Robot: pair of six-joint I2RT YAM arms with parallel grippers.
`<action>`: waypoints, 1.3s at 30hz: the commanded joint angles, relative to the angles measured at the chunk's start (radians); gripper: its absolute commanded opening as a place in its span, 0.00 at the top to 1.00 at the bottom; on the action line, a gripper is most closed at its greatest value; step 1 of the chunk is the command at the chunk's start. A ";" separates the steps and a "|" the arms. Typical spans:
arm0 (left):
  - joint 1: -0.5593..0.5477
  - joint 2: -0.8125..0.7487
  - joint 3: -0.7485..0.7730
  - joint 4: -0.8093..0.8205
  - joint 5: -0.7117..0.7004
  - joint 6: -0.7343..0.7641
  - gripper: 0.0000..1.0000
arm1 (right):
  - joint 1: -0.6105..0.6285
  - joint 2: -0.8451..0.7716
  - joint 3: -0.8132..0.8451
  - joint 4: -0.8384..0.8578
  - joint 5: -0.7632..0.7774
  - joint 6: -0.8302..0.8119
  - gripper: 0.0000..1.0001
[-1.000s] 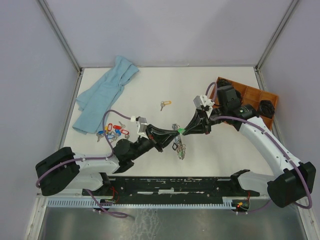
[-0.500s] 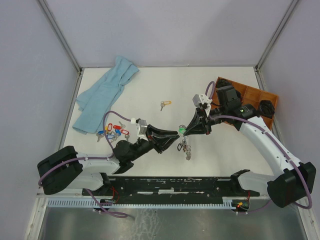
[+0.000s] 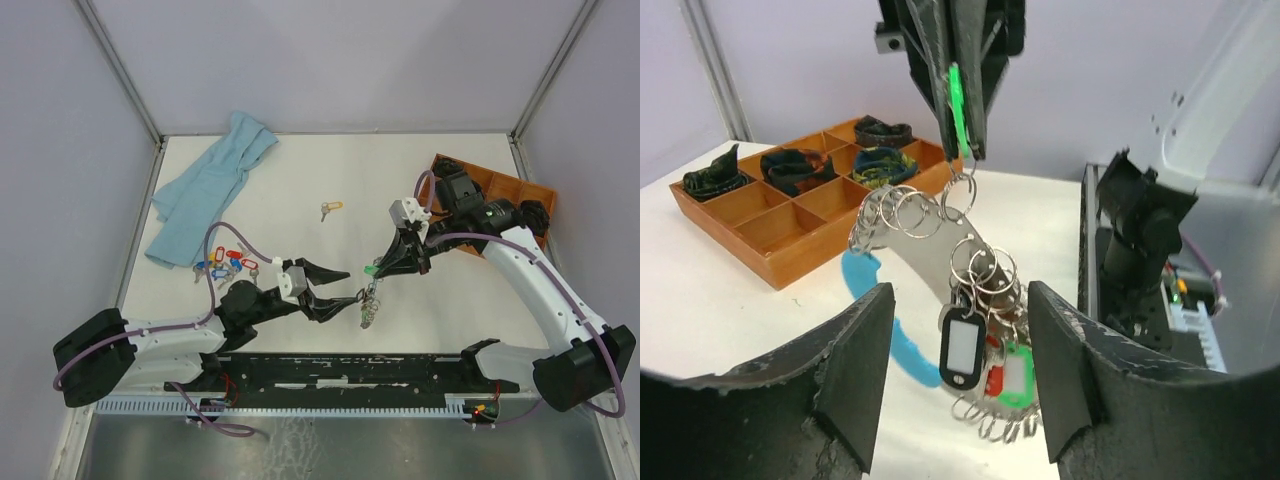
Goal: Remove the keys from the keyring
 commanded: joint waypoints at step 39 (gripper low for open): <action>0.307 0.610 0.514 0.554 0.881 -0.294 0.54 | 0.005 0.209 0.389 -0.560 0.091 -0.524 0.99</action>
